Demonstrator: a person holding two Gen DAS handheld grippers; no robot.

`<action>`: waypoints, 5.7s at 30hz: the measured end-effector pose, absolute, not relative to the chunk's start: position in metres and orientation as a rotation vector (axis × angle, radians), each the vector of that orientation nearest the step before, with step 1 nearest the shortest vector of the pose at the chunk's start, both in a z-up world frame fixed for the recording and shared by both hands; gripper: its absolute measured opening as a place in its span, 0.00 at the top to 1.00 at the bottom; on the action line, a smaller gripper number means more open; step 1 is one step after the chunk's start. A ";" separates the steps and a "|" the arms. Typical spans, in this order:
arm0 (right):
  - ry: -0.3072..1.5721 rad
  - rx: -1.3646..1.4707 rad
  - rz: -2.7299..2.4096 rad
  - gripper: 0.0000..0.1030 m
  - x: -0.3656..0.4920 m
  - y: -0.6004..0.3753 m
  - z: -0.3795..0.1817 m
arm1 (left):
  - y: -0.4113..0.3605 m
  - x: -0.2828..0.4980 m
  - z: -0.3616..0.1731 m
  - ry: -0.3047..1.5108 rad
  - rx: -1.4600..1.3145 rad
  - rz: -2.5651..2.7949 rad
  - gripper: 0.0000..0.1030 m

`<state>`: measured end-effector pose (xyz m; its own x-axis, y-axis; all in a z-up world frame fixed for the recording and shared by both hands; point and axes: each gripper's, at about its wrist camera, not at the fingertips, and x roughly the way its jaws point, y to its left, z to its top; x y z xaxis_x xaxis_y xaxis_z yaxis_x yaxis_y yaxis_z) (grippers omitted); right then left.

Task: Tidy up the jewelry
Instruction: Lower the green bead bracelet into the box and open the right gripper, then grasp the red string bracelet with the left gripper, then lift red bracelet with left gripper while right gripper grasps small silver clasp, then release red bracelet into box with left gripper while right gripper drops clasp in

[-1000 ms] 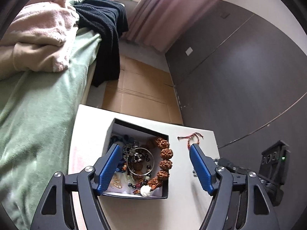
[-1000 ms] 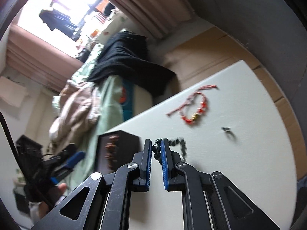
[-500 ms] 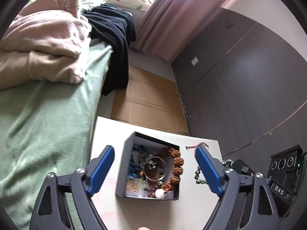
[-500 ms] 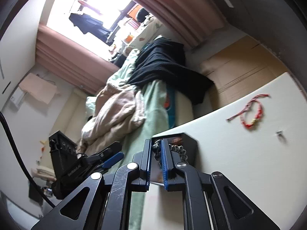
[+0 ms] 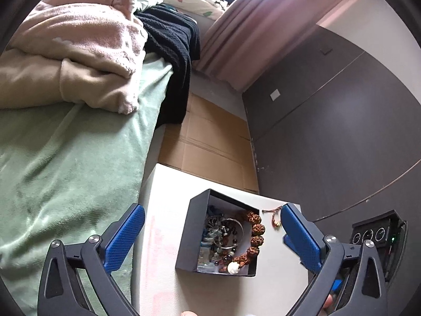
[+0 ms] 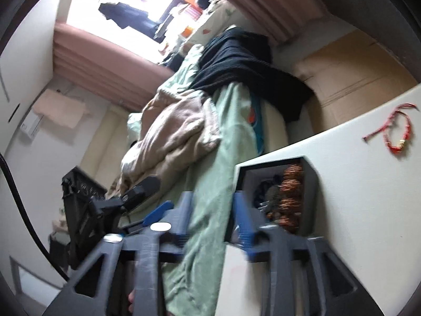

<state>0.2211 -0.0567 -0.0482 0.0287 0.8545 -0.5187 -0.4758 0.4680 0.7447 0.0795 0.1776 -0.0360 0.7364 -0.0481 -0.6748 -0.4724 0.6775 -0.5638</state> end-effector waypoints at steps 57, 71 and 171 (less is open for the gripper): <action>1.258 0.362 0.399 0.51 0.329 -0.289 -0.080 | -0.048 0.295 -0.097 1.127 -0.229 0.026 0.68; 1.245 0.372 0.368 0.51 0.327 -0.307 -0.072 | -0.057 0.317 -0.126 1.188 -0.103 0.068 0.74; 1.092 0.175 0.804 0.85 0.235 -0.132 -0.040 | 0.133 0.106 -0.040 0.795 -0.755 0.208 0.33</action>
<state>0.2350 -0.1321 -0.0401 0.2155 0.6573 -0.7222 -0.4941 0.7113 0.5000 0.1065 0.1334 -0.0405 0.6962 -0.1027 -0.7104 -0.4374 0.7240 -0.5334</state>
